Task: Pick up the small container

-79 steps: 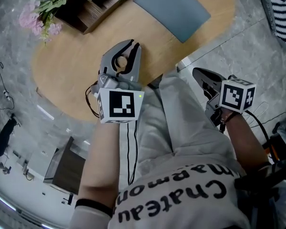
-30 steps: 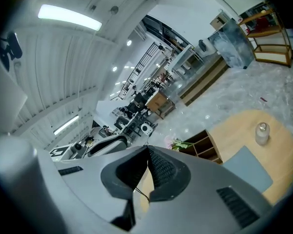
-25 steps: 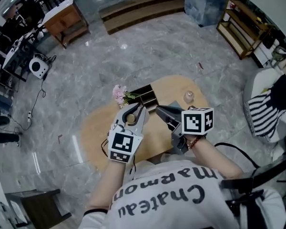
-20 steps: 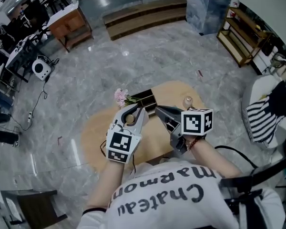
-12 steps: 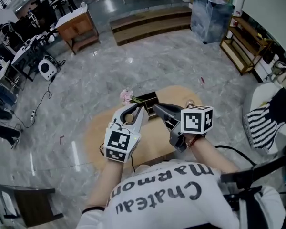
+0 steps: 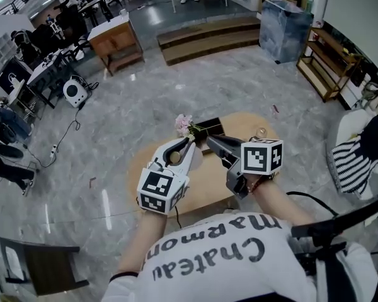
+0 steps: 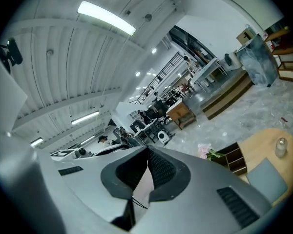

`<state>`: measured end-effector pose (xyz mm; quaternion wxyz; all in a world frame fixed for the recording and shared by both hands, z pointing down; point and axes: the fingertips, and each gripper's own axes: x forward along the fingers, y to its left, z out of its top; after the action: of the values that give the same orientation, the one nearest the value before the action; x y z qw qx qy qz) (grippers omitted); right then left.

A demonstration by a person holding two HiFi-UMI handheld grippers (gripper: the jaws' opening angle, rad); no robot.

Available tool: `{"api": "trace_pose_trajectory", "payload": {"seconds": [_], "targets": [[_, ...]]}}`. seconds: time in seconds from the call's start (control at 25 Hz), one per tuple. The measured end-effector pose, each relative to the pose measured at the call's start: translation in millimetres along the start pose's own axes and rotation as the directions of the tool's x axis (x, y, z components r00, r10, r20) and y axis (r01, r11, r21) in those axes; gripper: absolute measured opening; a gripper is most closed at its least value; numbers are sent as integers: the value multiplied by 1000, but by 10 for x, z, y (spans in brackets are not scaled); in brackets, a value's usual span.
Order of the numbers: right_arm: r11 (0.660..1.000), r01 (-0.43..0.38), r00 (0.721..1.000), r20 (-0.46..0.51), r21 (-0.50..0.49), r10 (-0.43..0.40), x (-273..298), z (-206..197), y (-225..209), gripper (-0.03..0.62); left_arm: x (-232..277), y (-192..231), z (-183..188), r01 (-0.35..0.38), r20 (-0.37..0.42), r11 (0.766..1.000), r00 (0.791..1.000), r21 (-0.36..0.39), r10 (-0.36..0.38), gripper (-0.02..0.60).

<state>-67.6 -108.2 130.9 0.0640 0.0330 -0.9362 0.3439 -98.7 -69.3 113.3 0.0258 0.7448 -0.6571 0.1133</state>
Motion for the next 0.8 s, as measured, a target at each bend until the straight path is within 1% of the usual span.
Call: {"api": "trace_pose_trajectory", "payload": {"seconds": [0.24,0.36,0.56,0.68,0.8], "targets": [[1000,11,1000,12,21,-12,-1,-363,376,12,-516,-24,-99,5,-6,1000,1000,1,-5,58],[999,34,999,18,23,-35,-51,-521,480,12,-724,-79,-153,7,-4,1000,1000,-11,-7,58],[996,71,997,15,52,-71,-162,-789,600,12,-1023,-226,-285,17,-9,999,1000,-33,-17,58],[998,63,998,-6,31,-63,-188,-949,718,12,-1198,-293,-362,19,-16,999,1000,-45,-20,58],[995,99,995,-26,-22,-100,-246,-1112,766,12,-1315,-368,-454,22,-26,998,999,-57,-24,58]]}}
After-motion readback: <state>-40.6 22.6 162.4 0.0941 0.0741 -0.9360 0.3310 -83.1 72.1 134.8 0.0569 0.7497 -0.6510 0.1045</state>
